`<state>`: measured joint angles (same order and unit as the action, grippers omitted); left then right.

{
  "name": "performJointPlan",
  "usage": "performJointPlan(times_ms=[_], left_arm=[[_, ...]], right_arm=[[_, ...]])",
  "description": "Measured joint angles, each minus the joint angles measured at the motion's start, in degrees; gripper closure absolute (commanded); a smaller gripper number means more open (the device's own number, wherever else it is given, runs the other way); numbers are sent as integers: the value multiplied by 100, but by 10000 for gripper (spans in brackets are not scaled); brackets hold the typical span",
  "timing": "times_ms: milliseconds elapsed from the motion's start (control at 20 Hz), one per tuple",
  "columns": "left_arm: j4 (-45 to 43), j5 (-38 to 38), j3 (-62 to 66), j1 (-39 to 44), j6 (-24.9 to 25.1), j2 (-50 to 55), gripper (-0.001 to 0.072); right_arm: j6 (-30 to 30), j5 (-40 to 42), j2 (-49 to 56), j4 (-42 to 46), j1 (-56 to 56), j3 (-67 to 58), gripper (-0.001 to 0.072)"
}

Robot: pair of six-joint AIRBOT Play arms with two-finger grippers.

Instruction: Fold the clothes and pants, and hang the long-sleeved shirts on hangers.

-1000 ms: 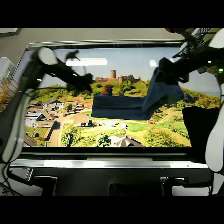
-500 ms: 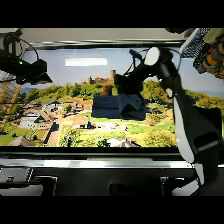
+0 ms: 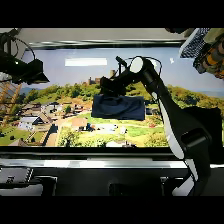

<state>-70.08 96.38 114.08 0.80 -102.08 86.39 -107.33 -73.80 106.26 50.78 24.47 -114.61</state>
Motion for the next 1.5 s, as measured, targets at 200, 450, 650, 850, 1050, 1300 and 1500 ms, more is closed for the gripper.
performJointPlan(times_ms=[200,450,650,850,1050,1300,1500], left_arm=[[0,4,0,-2,17,0,694],[-2,7,0,0,15,0,694],[-2,7,0,0,17,-2,694],[-4,7,0,0,31,-2,694],[-4,7,0,-2,98,-2,694],[-4,4,0,0,149,-2,694],[-4,4,0,0,160,-2,694]], right_arm=[[562,352,-387,-807,-9,0,219],[839,208,-1128,-348,-608,-2,219],[1276,-503,-1469,352,-1858,83,220],[1862,-713,-1530,125,-3215,1064,220],[2520,-385,-1423,-372,-3788,2686,220],[3051,111,-973,-678,-3670,3768,225],[3191,407,-575,-756,-3377,3974,239]])
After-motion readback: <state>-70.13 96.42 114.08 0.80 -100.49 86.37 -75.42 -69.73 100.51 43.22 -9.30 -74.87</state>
